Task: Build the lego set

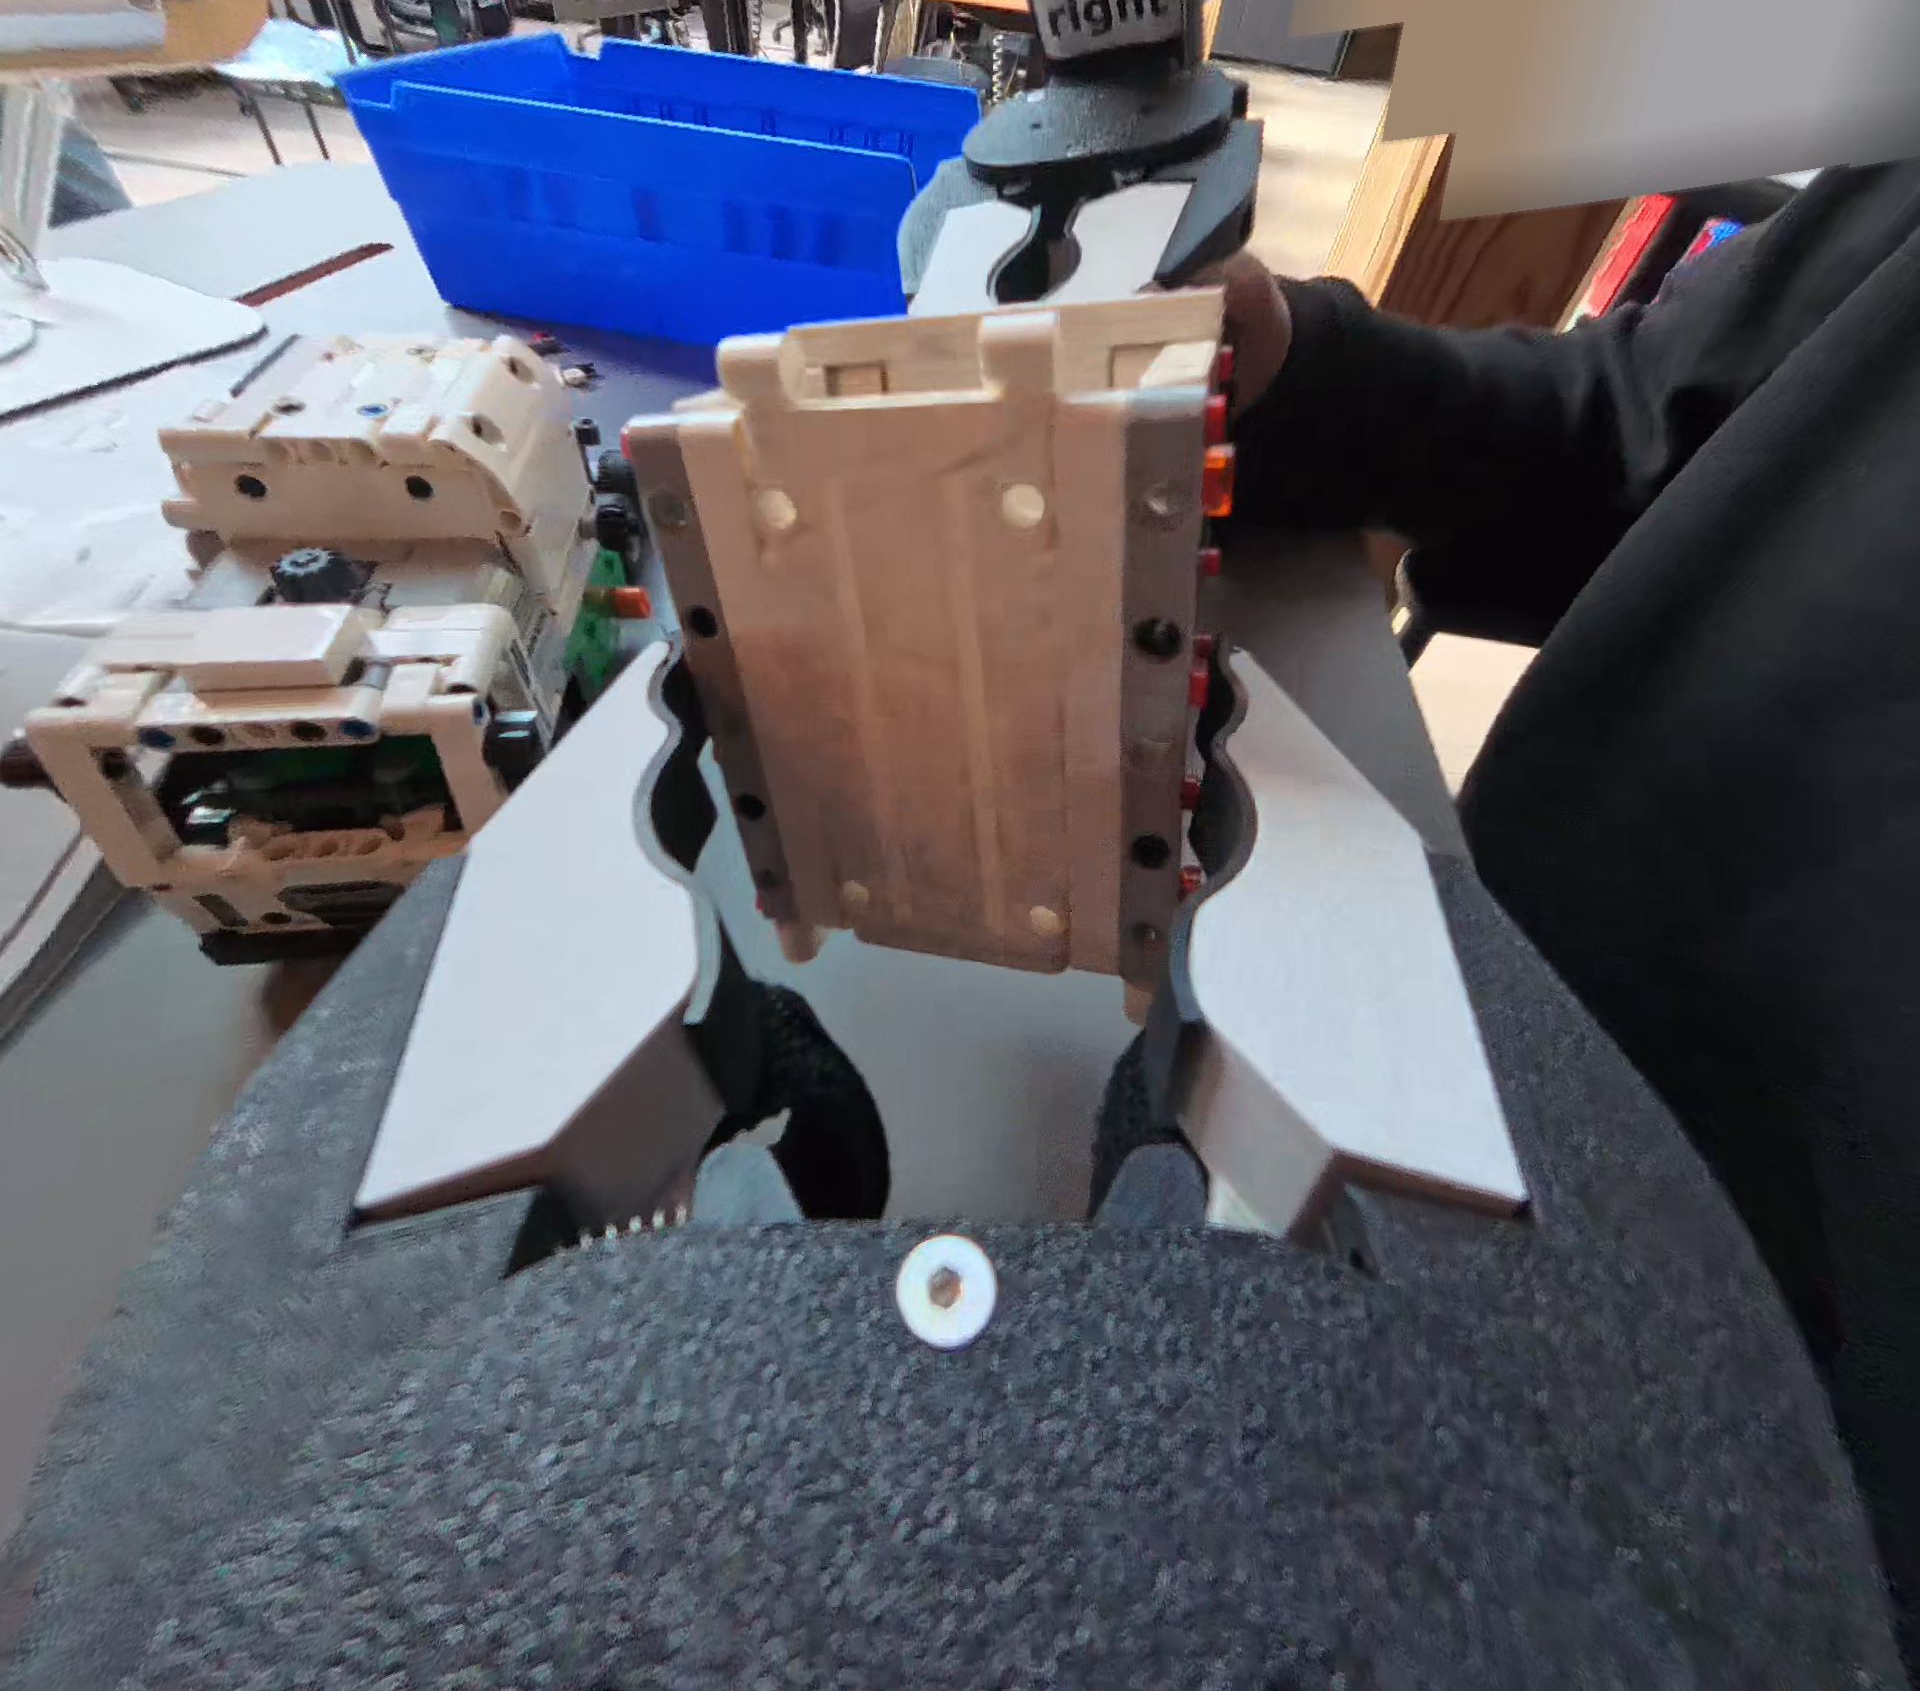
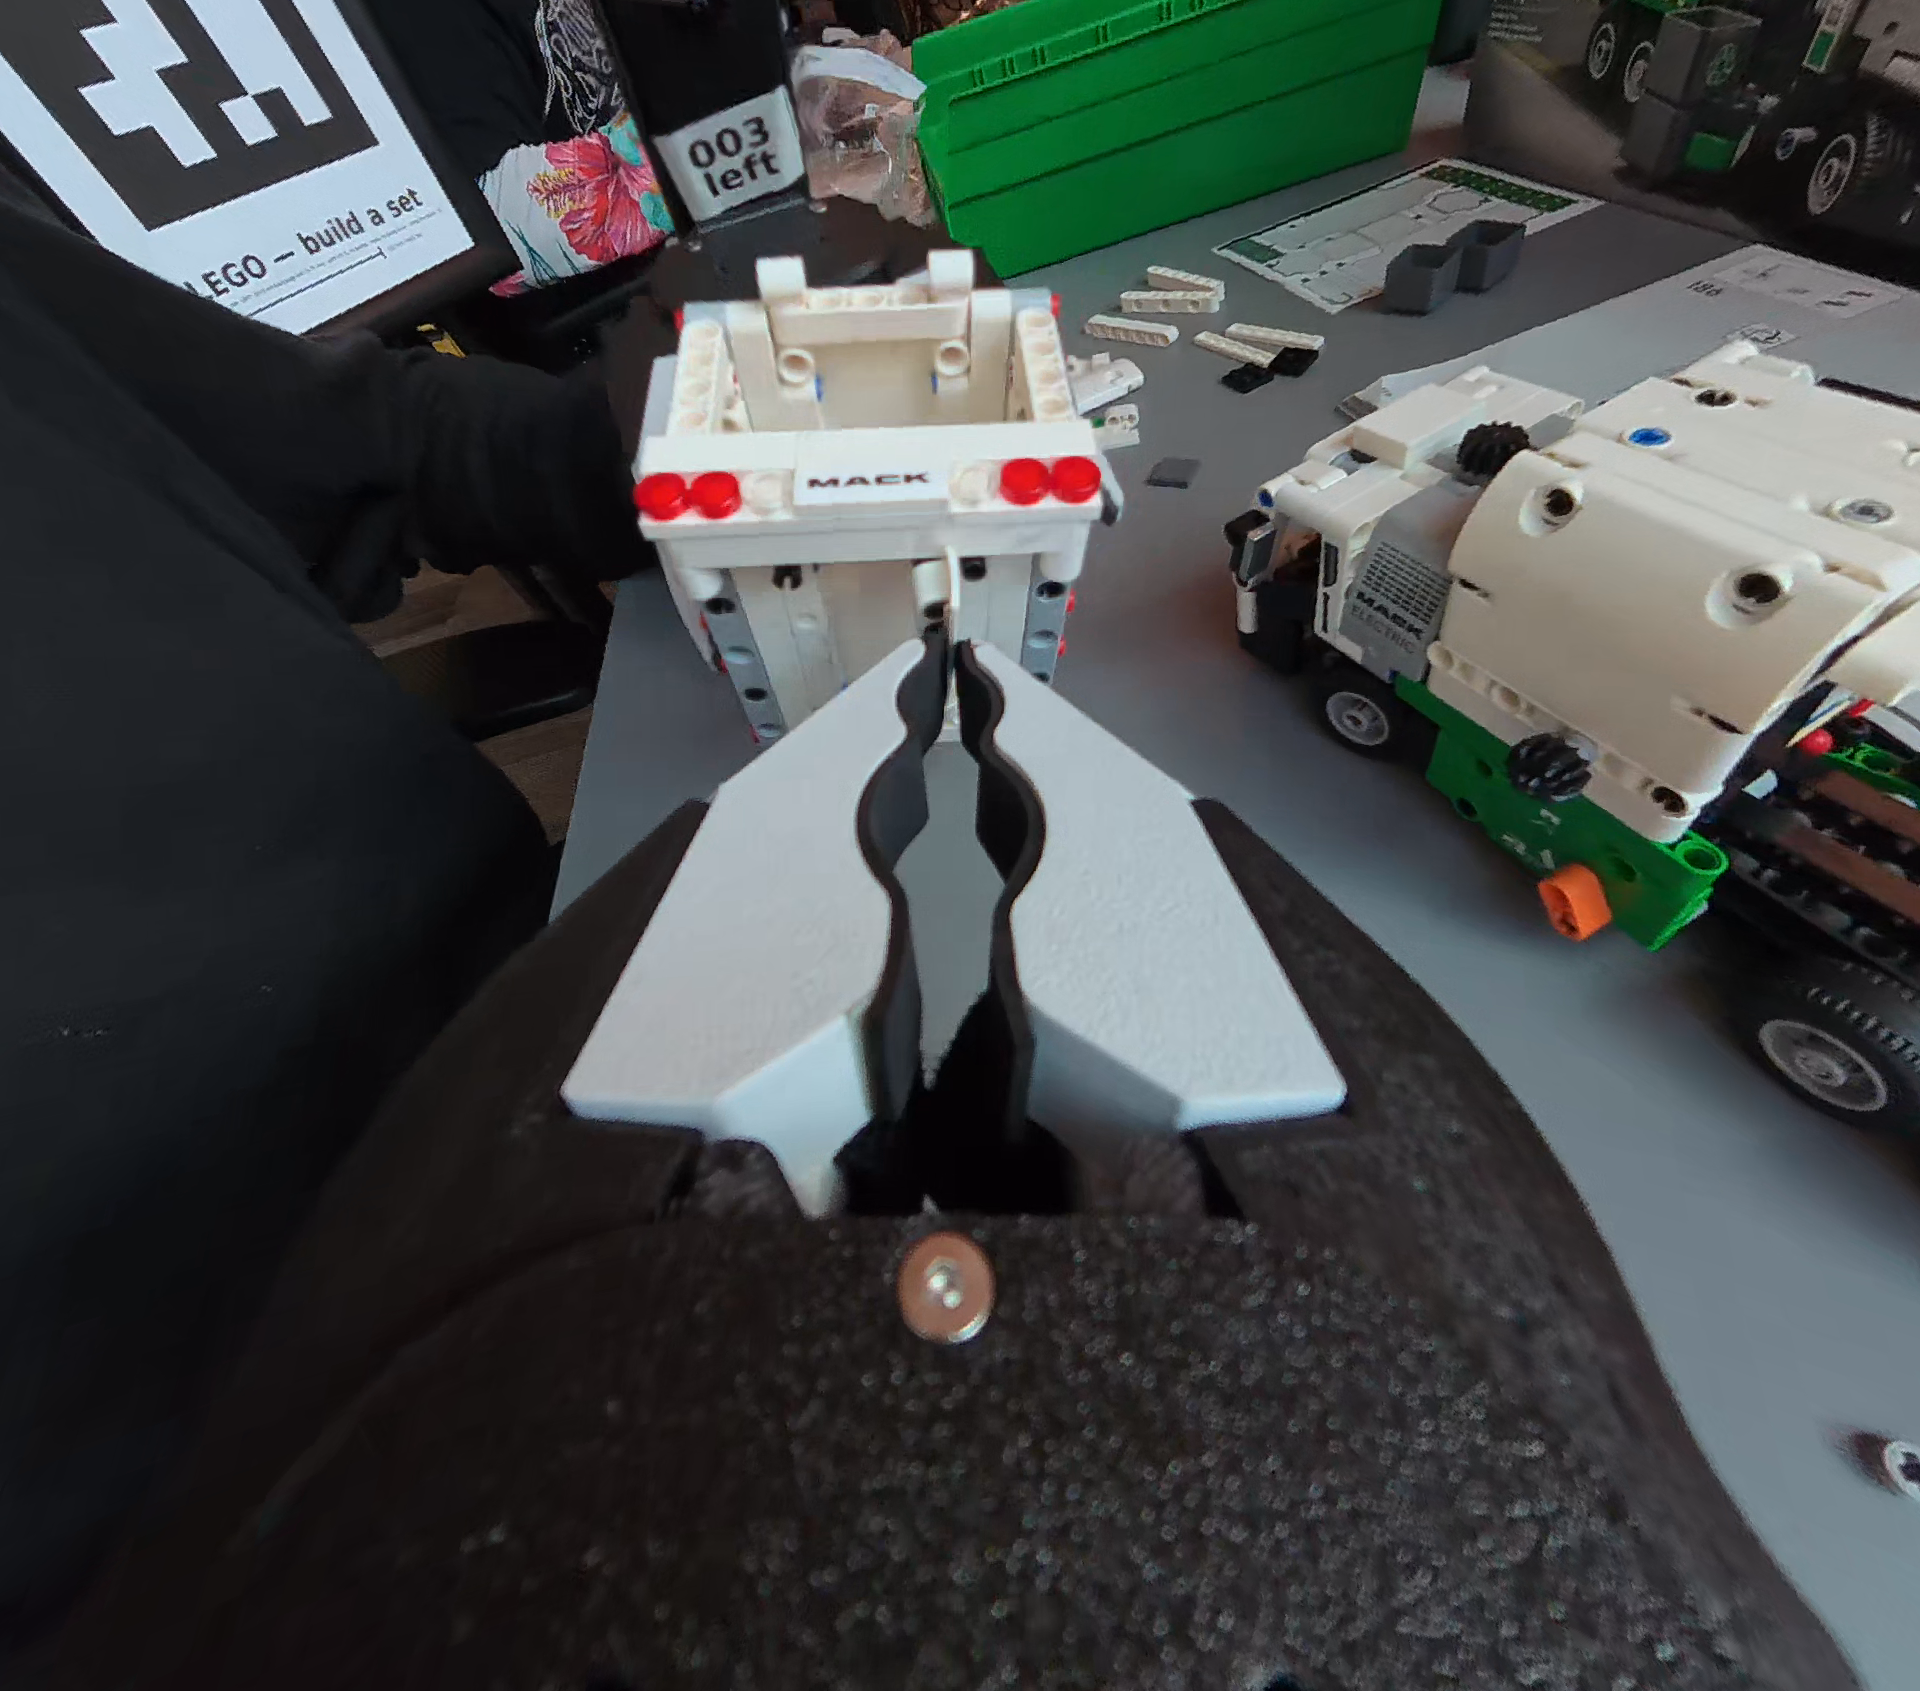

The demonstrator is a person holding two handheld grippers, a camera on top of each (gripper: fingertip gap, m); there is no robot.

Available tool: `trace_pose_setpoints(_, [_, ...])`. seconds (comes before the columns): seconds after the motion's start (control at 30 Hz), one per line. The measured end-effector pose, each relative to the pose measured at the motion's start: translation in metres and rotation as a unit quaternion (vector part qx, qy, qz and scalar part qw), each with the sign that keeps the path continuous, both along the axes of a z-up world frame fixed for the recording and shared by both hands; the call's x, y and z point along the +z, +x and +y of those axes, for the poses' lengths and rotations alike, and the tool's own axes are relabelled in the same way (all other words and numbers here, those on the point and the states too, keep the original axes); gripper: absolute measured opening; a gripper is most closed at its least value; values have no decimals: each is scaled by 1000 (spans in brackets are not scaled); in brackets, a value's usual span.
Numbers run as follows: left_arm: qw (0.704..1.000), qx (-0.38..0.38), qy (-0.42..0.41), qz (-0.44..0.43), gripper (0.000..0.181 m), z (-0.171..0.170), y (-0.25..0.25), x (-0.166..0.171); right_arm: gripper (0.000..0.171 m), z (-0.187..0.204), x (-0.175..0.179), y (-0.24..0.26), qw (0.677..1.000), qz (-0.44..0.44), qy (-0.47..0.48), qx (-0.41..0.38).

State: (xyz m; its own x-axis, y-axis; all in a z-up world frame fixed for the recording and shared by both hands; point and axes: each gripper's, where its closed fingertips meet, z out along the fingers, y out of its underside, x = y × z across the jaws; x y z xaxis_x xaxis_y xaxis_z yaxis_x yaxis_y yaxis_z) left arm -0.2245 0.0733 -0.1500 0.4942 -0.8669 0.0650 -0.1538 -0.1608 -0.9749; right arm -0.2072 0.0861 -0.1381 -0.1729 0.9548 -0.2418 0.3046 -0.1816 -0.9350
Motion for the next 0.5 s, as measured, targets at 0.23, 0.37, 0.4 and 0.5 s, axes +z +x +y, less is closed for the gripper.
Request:
trace_pose_setpoints(0.23, [991,19,81,100,92,-7,1,-20,0,-13,-11,5,998,-17,45,36])
trace_pose_setpoints(0.37, [985,25,78,151,91,-9,-2,-34,0,-24,-17,2,996,-29,54,63])
trace_pose_setpoints(0.4, [984,24,65,164,91,-9,-3,-40,0,-25,-22,2,995,-40,58,65])
trace_pose_setpoints(0.5, [984,17,2,175,91,-9,-5,-53,0,-22,-31,1,994,-60,60,62])
